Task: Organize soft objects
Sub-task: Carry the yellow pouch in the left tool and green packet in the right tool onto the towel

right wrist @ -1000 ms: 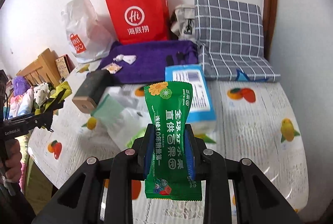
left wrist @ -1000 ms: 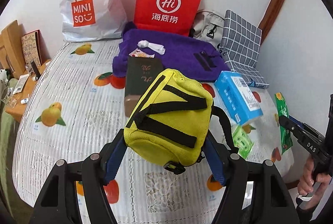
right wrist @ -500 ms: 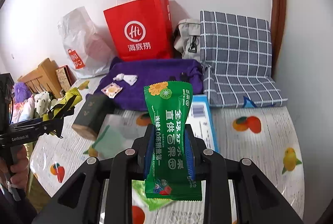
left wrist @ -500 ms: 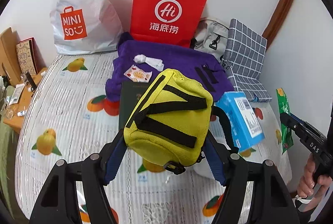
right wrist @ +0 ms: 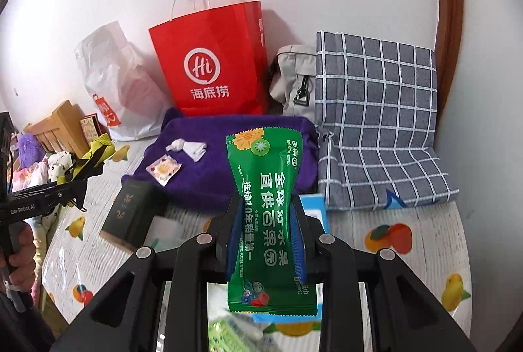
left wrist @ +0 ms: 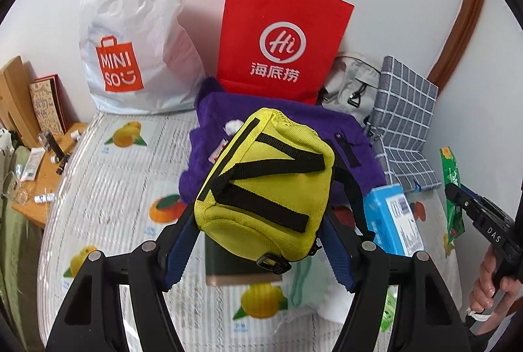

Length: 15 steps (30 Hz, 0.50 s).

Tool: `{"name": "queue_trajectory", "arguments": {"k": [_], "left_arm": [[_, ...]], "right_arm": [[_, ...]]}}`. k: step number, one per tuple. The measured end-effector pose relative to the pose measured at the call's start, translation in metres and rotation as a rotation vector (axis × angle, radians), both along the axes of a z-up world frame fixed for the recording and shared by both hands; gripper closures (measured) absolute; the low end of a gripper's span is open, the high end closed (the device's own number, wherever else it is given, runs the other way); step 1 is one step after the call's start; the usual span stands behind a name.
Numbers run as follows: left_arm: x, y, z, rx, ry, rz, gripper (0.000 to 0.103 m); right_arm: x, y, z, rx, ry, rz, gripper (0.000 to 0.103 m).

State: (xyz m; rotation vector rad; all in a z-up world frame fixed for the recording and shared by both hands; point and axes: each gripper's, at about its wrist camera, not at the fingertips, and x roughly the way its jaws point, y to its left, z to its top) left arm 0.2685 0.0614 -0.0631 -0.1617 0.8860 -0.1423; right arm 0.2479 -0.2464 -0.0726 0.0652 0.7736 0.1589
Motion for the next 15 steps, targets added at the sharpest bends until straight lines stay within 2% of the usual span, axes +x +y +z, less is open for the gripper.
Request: {"name": "queue_trajectory", "arguments": {"k": [15], "left_arm": [[0.063, -0.001, 0.003, 0.005, 0.012, 0.023, 0.033]], "right_arm": [[0.072, 0.0, 0.006, 0.055, -0.002, 0.025, 0.075]]}}
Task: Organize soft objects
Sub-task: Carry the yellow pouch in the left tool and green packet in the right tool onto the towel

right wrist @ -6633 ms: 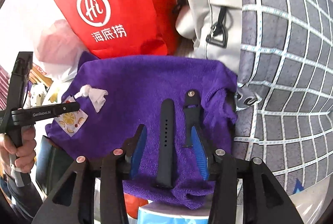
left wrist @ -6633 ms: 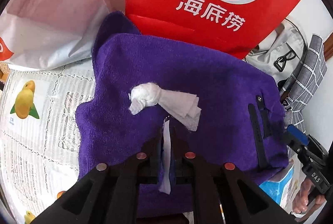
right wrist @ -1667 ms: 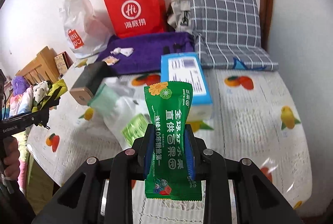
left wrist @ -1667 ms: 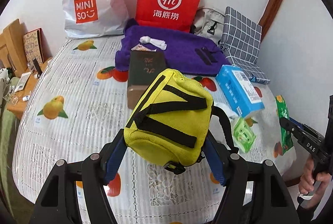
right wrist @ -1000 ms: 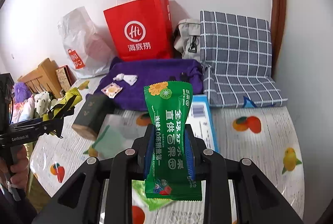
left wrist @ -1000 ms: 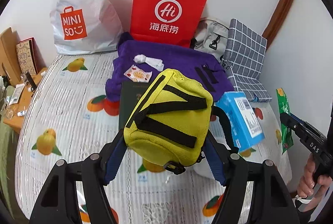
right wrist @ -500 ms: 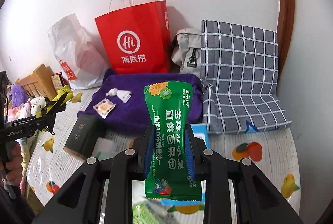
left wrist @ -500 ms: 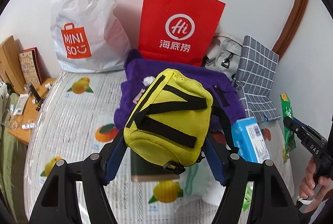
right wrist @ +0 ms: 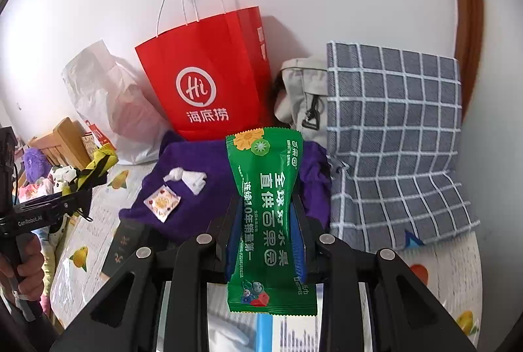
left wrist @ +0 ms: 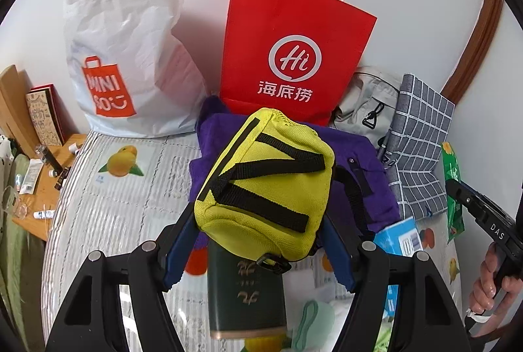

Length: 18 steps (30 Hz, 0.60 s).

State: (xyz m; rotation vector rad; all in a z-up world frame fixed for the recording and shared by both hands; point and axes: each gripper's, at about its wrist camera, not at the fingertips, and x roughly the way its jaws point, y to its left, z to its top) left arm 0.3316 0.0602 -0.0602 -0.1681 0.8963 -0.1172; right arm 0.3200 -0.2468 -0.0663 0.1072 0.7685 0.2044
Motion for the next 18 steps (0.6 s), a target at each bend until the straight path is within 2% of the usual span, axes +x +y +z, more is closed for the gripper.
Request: {"name": "queue_trajectory", "arguments": {"k": [6, 13, 18], "left_arm": [[0.025, -0.005, -0.009, -0.015, 0.028, -0.006, 0.033], [0.055, -0.014, -0.026, -0.023, 0.065, -0.012, 0.033], [0.073, -0.022, -0.046, -0.022, 0.106, -0.027, 0.033]], "right_arm": [[0.028, 0.013, -0.007, 0.013, 0.008, 0.024, 0.075], [0.064, 0.033, -0.03, 0.059, 0.048, 0.08, 0.075], [0.085, 0.052, -0.051, 0.021, 0.062, 0.139, 0.075]]}}
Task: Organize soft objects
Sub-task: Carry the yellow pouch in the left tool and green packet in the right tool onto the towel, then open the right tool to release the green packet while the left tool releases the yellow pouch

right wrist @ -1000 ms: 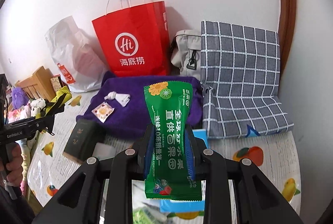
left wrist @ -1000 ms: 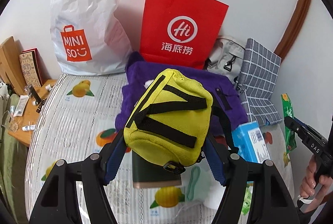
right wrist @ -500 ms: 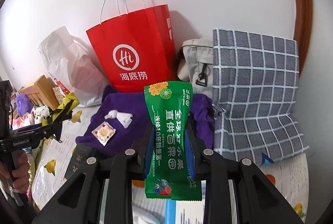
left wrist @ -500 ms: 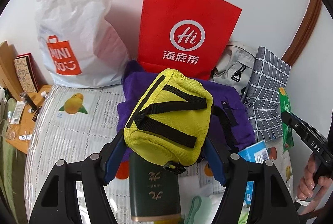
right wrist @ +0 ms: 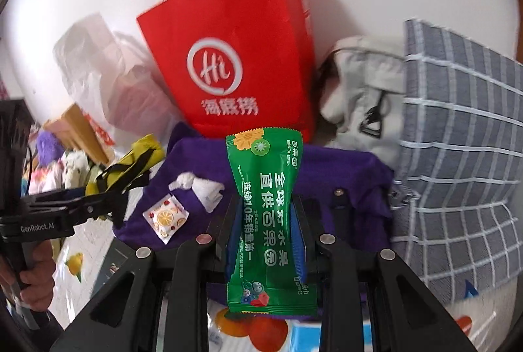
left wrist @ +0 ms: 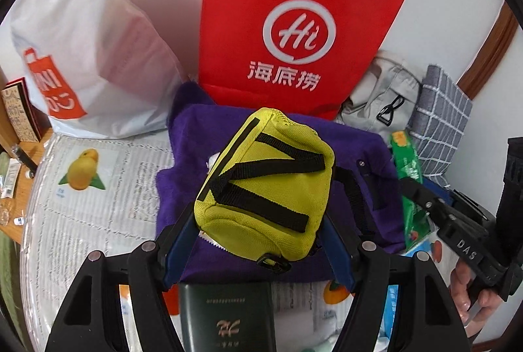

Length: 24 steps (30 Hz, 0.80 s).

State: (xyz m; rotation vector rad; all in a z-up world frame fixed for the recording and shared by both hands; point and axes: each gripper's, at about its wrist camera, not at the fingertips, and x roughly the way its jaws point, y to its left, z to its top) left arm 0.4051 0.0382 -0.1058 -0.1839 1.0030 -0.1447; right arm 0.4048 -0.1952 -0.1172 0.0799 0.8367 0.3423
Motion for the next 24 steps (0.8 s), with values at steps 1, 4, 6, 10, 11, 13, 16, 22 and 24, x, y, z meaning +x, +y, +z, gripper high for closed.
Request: {"name": "queue_trajectory", "arguments": {"k": [1, 4, 6, 10, 11, 13, 16, 22, 24], "left_arm": [[0.004, -0.002, -0.004, 0.001, 0.011, -0.001, 0.033], [0.016, -0.007, -0.02, 0.0, 0.042, -0.008, 0.033], [0.023, -0.01, -0.029, 0.007, 0.076, -0.013, 0.033], [0.029, -0.015, -0.043, 0.01, 0.107, -0.033, 0.033], [0.03, -0.016, -0.047, 0.023, 0.12, -0.033, 0.033], [0.032, -0.016, -0.053, 0.036, 0.134, -0.022, 0.033], [0.035, -0.017, -0.06, 0.033, 0.149, -0.023, 0.033], [0.039, -0.028, -0.069, 0.047, 0.171, -0.049, 0.033], [0.04, -0.03, -0.072, 0.049, 0.177, -0.05, 0.033]], "right_arm": [[0.005, 0.003, -0.005, -0.007, 0.017, 0.004, 0.075], [0.016, 0.007, -0.02, -0.028, 0.055, 0.002, 0.074], [0.023, 0.009, -0.031, -0.038, 0.093, 0.002, 0.074], [0.03, 0.014, -0.05, -0.039, 0.158, 0.023, 0.073], [0.032, 0.016, -0.054, -0.042, 0.169, 0.027, 0.073], [0.033, 0.019, -0.058, -0.047, 0.176, 0.02, 0.073], [0.033, 0.023, -0.064, -0.058, 0.179, 0.012, 0.073], [0.04, 0.029, -0.075, -0.07, 0.216, 0.012, 0.072], [0.042, 0.032, -0.079, -0.079, 0.22, 0.02, 0.072]]}}
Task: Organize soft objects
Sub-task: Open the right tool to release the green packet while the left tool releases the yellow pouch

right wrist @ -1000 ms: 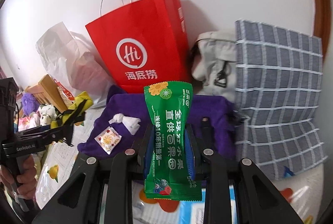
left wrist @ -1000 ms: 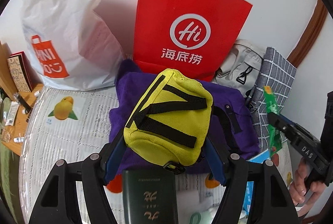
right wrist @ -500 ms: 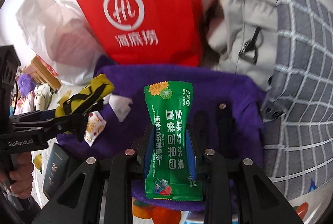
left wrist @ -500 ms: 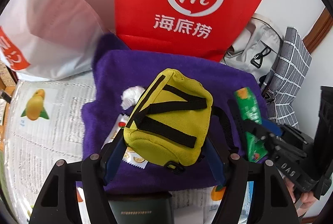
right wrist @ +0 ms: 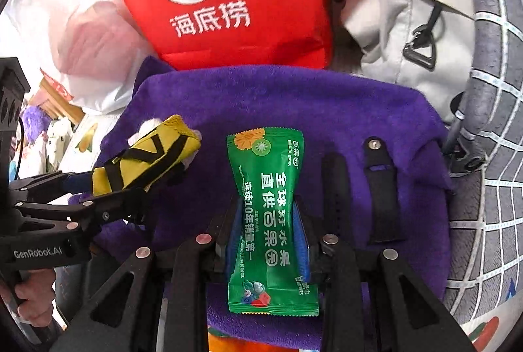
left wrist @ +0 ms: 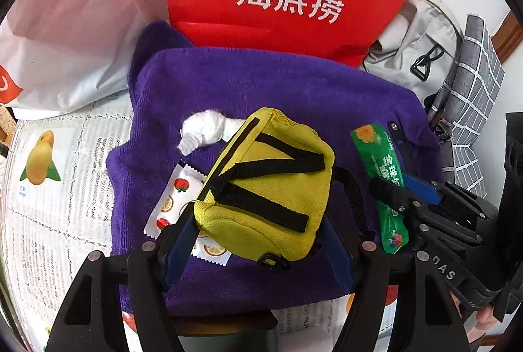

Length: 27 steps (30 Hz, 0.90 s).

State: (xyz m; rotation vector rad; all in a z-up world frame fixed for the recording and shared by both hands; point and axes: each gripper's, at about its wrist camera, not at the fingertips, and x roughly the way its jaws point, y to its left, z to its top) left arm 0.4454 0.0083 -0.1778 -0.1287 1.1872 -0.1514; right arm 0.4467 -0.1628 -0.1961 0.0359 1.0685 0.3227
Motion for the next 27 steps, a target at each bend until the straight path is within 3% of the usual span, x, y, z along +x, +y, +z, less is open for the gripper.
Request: {"name": "queue_trajectory", "arguments": {"k": [10, 15, 20, 27], "left_arm": [[0.006, 0.0, -0.008, -0.011, 0.032, -0.007, 0.031], [0.006, 0.002, -0.007, -0.038, 0.042, -0.018, 0.031], [0.005, 0.0, -0.004, -0.047, 0.057, -0.019, 0.029], [-0.004, 0.003, 0.012, -0.061, 0.032, -0.023, 0.022]], "right_arm": [[0.001, 0.009, -0.009, -0.015, 0.033, 0.028, 0.07], [0.002, 0.004, -0.009, 0.036, 0.047, 0.032, 0.059], [-0.001, -0.004, 0.001, 0.071, 0.017, 0.026, 0.051], [-0.009, -0.021, 0.017, 0.046, -0.049, -0.043, 0.051]]}}
